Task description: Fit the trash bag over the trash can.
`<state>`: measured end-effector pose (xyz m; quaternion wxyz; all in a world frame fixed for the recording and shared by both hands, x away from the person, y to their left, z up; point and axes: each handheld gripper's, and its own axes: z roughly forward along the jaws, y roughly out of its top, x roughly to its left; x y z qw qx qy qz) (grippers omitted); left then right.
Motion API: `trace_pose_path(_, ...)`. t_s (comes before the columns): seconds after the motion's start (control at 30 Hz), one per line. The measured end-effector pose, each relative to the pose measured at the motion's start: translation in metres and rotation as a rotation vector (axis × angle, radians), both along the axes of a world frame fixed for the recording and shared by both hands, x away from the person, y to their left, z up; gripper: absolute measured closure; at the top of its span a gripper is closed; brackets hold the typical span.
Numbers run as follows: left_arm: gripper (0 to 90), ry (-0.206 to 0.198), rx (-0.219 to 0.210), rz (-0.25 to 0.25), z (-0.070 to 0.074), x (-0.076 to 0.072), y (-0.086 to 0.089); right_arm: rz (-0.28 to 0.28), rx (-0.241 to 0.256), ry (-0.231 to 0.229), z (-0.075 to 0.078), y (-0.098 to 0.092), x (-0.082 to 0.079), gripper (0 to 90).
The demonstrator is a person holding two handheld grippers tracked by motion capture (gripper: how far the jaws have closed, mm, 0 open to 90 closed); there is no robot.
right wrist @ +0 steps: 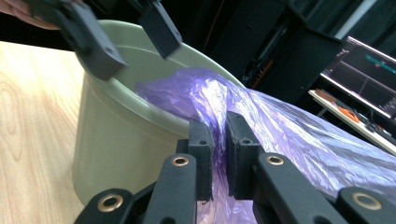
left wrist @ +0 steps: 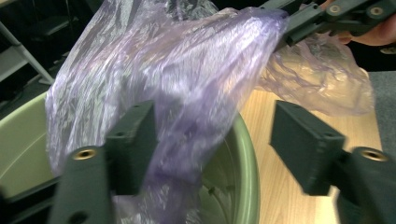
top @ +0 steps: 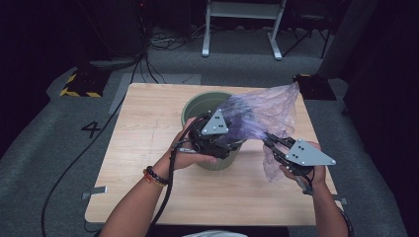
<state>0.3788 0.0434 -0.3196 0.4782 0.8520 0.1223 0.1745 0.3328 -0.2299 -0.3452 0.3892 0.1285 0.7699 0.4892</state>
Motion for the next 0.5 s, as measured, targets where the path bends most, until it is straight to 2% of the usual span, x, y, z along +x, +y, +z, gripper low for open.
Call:
trace_pose_path(0.07,38.8,-0.009,0.003,0.010,0.000,0.000,0.000,0.011,-0.011,-0.005,0.001,0.005,-0.001,82.8)
trace_pose_path(0.13,48.2,-0.018,0.009,0.005,0.000,0.000,0.000,0.023,-0.020,-0.008,0.002,0.009,-0.002,82.8)
trace_pose_path(0.17,53.9,-0.013,0.012,-0.011,0.000,0.001,0.000,0.029,-0.019,-0.004,0.002,0.011,-0.002,82.8)
trace_pose_path(0.23,64.2,-0.021,0.028,-0.012,-0.001,0.001,0.000,0.039,-0.024,-0.002,0.001,0.015,-0.002,82.7)
trace_pose_path(0.27,73.1,-0.025,0.030,-0.015,-0.001,0.001,0.001,0.049,-0.025,0.002,-0.001,0.018,-0.002,82.6)
trace_pose_path(0.37,75.1,-0.028,0.035,-0.019,-0.003,0.001,0.003,0.055,-0.023,0.010,-0.003,0.020,-0.002,82.5)
trace_pose_path(0.5,83.3,-0.034,0.024,-0.028,-0.005,0.001,0.006,0.071,-0.005,0.021,-0.007,0.022,-0.003,82.6)
